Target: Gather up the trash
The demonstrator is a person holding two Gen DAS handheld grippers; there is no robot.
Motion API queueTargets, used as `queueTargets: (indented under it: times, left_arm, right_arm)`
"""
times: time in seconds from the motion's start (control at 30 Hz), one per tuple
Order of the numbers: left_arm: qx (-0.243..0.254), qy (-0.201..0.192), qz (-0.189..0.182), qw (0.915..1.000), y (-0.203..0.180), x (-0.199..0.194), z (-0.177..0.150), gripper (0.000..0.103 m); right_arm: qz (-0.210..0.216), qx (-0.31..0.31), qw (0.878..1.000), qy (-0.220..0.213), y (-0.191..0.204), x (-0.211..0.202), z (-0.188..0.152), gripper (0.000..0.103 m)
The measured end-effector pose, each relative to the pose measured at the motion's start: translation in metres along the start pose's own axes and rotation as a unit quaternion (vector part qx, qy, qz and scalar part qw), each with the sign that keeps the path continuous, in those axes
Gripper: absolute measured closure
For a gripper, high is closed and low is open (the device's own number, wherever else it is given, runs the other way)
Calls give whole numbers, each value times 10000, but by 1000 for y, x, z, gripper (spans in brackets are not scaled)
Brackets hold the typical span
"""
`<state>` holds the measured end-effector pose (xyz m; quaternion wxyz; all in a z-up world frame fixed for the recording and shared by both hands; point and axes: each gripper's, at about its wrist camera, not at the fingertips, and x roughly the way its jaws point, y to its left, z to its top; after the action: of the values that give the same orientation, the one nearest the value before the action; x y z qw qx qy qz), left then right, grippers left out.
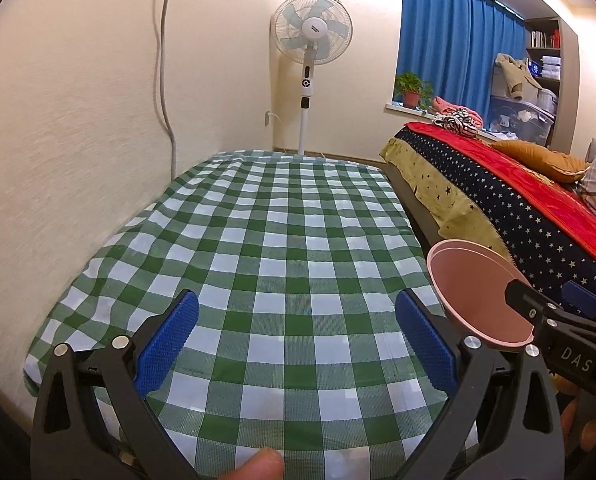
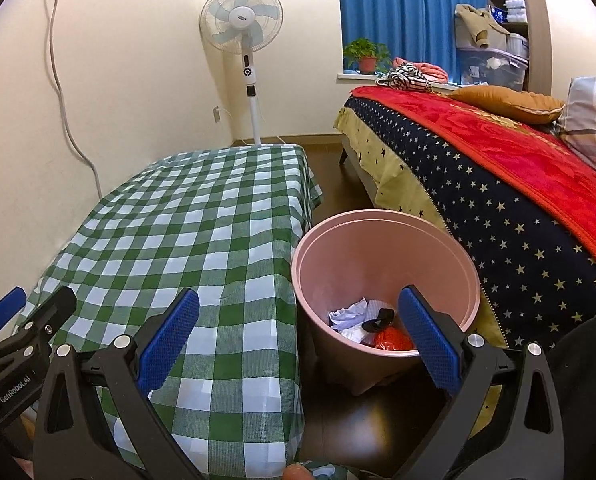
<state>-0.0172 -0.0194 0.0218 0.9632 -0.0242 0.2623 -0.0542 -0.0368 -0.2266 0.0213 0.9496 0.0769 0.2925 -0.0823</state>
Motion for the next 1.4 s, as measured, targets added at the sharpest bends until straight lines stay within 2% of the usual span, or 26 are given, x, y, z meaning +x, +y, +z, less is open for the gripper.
queueTargets:
  times: [1.4]
  left_arm:
    - [4, 40, 36, 10000, -5, 4, -8, 8]
  right_arm:
    - [2, -102, 9999, -91, 7, -2, 0, 5]
